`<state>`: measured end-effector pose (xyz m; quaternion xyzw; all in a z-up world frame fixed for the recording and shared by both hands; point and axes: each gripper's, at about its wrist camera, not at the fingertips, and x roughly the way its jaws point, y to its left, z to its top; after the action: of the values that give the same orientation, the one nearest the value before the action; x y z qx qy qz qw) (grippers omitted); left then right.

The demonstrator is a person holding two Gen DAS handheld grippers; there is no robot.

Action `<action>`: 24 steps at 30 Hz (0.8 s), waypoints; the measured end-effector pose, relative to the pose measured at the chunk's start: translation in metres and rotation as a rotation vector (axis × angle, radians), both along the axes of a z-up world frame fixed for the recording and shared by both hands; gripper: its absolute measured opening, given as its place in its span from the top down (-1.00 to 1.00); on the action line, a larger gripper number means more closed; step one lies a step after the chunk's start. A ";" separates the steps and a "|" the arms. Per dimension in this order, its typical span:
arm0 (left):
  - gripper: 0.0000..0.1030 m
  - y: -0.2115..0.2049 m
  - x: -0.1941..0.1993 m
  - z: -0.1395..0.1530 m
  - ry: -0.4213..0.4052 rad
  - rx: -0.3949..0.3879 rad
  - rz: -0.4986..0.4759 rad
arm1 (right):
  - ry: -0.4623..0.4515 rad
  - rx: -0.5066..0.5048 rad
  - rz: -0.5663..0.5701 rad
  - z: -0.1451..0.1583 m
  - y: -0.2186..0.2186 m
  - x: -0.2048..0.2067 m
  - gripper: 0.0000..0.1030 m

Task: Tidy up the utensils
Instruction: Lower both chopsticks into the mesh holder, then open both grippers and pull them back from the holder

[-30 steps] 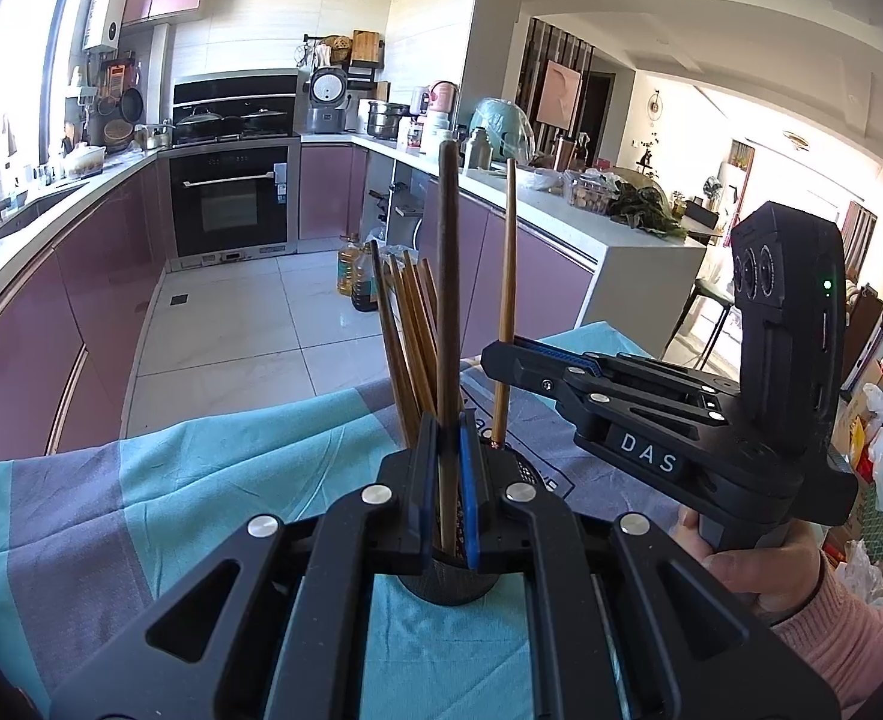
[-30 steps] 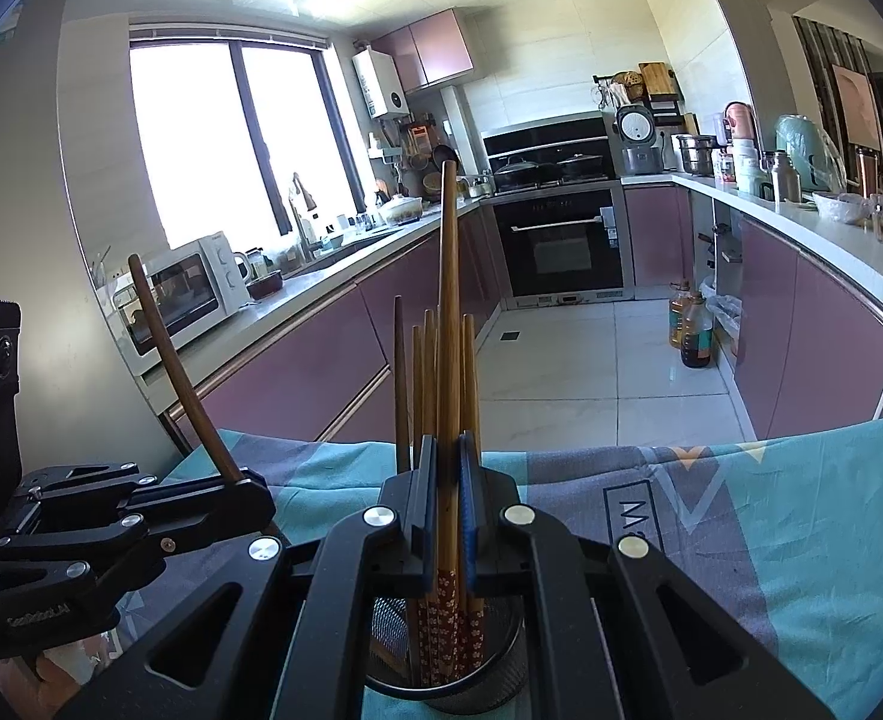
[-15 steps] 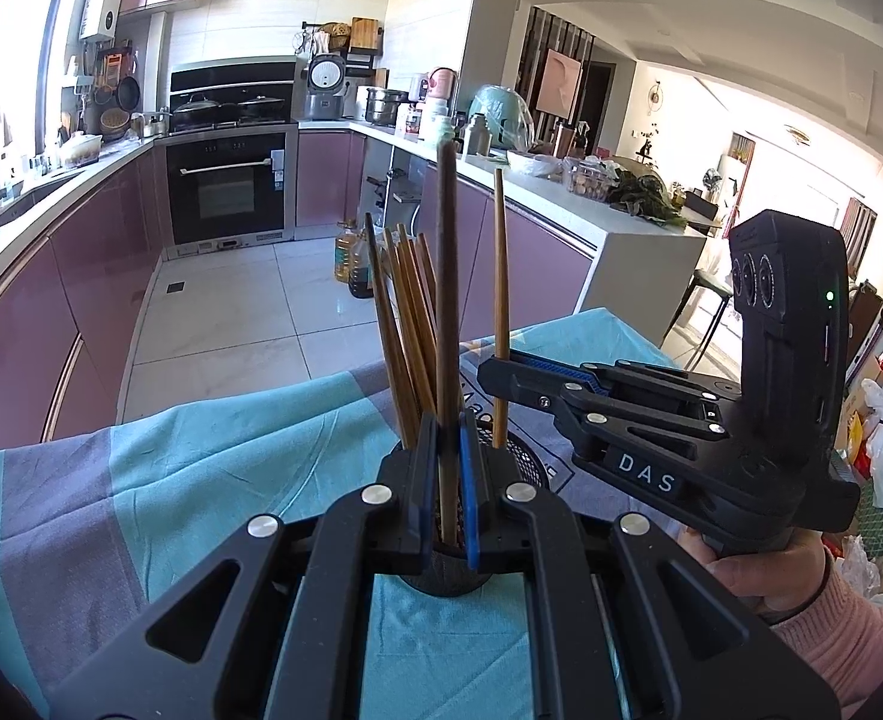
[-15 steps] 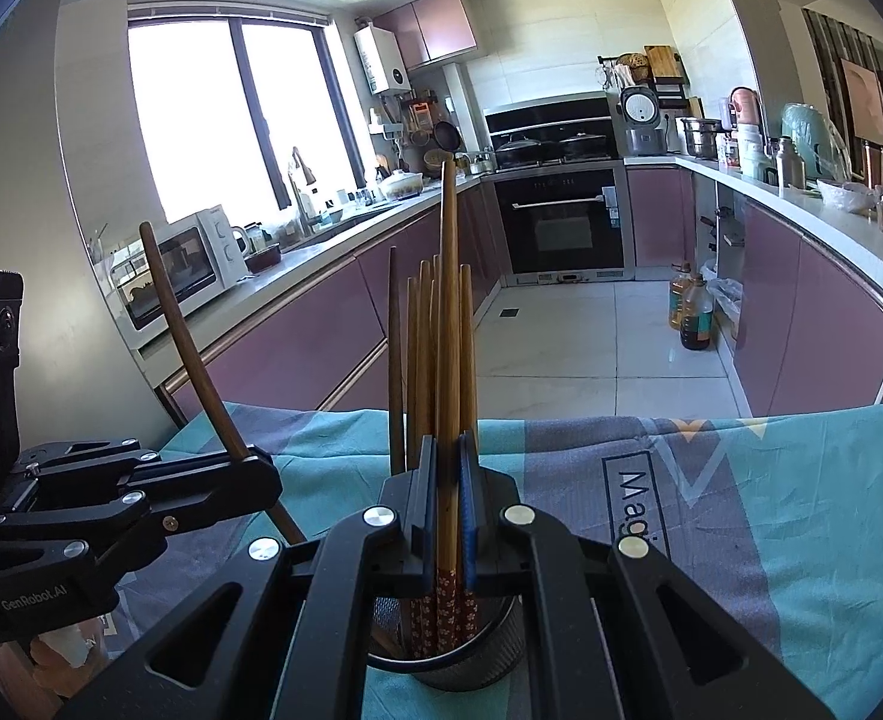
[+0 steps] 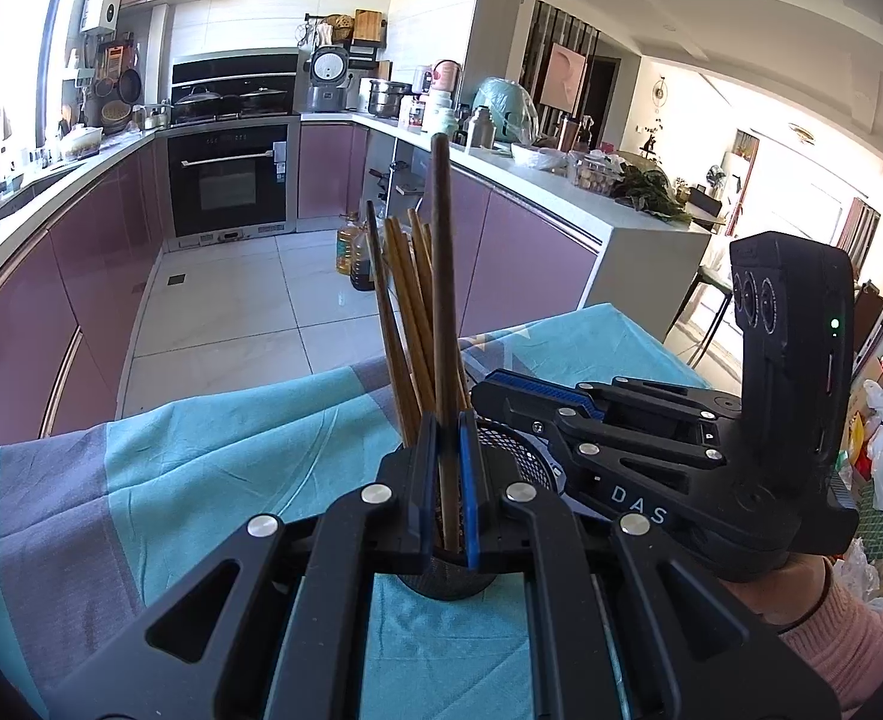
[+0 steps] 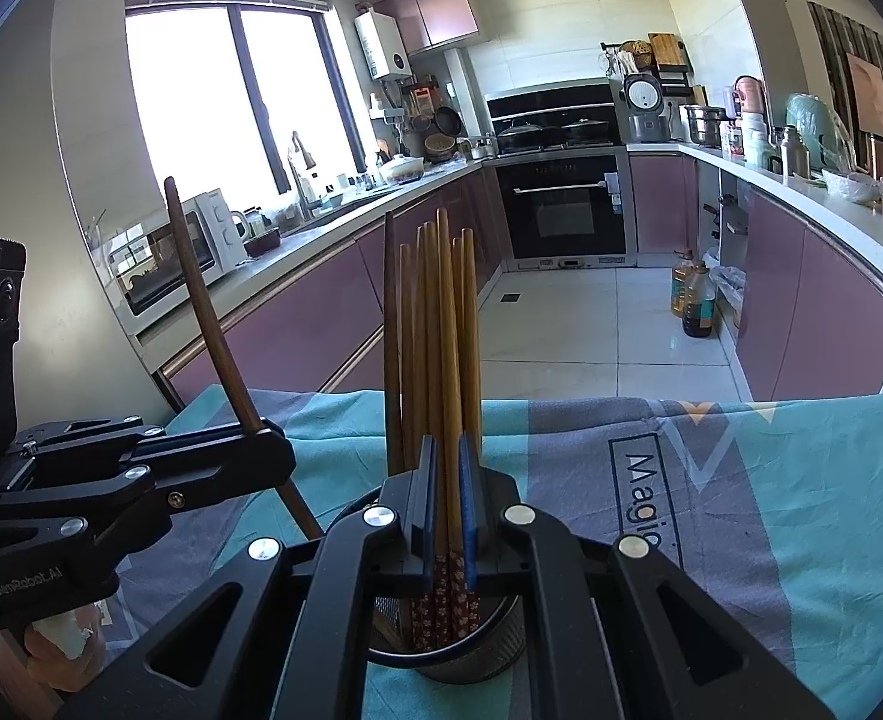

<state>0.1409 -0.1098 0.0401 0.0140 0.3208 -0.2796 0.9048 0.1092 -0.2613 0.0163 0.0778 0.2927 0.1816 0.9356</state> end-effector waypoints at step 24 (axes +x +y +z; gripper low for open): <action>0.71 0.002 0.015 -0.023 0.042 -0.003 0.028 | 0.006 0.024 -0.007 -0.005 -0.005 -0.008 0.77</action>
<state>0.1561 -0.1082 0.0168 0.0022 0.3394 -0.2677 0.9018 0.1016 -0.2667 0.0113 0.0904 0.2930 0.1818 0.9343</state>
